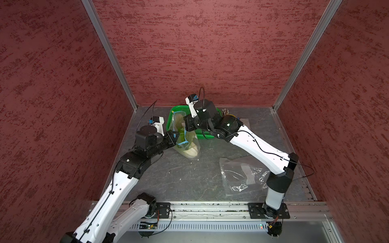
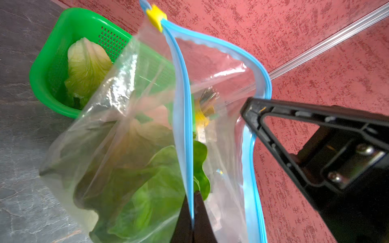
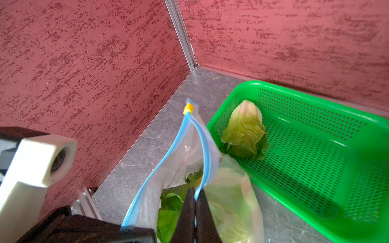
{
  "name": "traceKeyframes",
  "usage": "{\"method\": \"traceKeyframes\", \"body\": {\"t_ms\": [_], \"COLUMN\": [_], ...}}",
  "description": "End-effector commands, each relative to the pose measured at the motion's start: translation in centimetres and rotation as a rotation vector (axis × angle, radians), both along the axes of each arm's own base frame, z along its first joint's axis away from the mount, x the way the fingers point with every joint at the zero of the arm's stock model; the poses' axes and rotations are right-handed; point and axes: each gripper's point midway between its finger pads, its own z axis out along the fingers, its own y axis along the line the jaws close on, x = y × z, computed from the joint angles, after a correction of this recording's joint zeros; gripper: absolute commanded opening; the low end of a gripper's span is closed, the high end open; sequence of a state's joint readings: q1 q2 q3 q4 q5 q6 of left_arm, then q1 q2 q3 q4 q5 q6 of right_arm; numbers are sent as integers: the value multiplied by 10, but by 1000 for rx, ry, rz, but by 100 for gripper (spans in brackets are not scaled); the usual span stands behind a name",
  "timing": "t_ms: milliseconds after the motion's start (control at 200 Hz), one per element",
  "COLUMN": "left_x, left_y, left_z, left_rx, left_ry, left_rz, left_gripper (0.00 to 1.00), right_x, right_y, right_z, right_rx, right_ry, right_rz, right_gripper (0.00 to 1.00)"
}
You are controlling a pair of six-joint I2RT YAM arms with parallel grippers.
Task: Put the chinese cabbages into a zipper bag and zip it
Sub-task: Adjust the zipper food storage bag at the center of the board, then zip the zipper on the zipper food storage bag.
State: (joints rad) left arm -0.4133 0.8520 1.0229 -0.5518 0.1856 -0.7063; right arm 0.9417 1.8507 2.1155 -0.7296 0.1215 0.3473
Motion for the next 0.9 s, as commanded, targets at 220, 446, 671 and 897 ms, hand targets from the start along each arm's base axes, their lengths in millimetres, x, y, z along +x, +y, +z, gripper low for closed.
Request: {"method": "traceKeyframes", "body": {"t_ms": [220, 446, 671, 897], "left_x": [-2, -3, -12, -3], "left_y": [-22, -13, 25, 59], "left_z": [13, 12, 40, 29], "left_rx": [-101, -27, 176, 301], "left_ry": [-52, -110, -251, -370], "left_rz": [36, 38, 21, 1], "left_gripper": [0, 26, 52, 51], "right_x": [15, 19, 19, 24], "right_y": [-13, -23, -49, -69], "right_z": [-6, -18, -20, -14], "right_rx": [-164, -210, -247, -216], "right_ry": [-117, -147, -195, -232], "right_rz": [-22, -14, -25, -2], "right_gripper": [0, 0, 0, 0]}}
